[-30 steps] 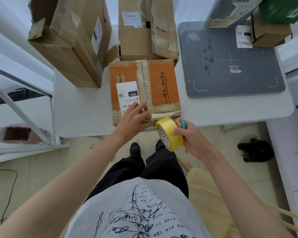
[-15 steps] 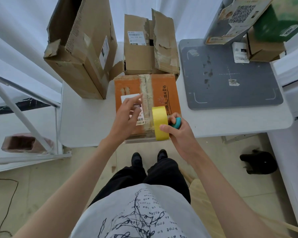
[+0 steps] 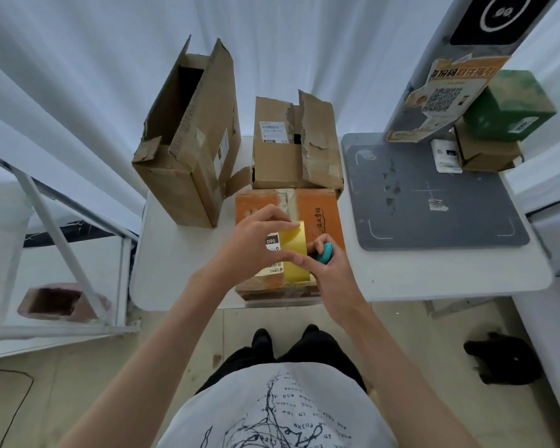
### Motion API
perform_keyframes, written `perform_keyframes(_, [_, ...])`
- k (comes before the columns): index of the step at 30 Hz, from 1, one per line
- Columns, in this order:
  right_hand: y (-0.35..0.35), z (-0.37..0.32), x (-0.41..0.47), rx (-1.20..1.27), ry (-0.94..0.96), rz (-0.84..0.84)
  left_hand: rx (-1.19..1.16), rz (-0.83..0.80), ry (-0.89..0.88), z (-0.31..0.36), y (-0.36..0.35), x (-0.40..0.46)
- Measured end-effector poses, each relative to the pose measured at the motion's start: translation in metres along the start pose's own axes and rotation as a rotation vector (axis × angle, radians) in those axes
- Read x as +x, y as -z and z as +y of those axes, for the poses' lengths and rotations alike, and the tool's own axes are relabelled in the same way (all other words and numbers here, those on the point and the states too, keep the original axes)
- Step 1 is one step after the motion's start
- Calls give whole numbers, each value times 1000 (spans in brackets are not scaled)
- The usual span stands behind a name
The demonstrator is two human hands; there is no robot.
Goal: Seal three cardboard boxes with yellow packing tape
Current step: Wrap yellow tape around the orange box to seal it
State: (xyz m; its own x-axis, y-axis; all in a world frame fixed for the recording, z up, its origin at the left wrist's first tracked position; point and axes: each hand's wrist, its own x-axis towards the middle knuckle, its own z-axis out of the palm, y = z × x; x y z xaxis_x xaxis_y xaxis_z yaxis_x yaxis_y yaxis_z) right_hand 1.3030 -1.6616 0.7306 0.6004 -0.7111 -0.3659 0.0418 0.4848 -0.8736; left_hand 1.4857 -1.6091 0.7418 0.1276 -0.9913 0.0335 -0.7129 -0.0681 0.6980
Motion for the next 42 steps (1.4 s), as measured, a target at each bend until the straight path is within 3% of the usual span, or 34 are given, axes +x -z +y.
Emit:
perform_keyframes(17, [2, -32, 16, -102, 35, 119, 132, 134, -84, 32, 1, 3])
perform_keyframes(28, [11, -37, 20, -125, -10, 190, 49, -57, 136, 43, 5, 36])
perform_keyframes(42, [12, -42, 35, -39, -35, 294, 29, 14, 179, 53, -4, 48])
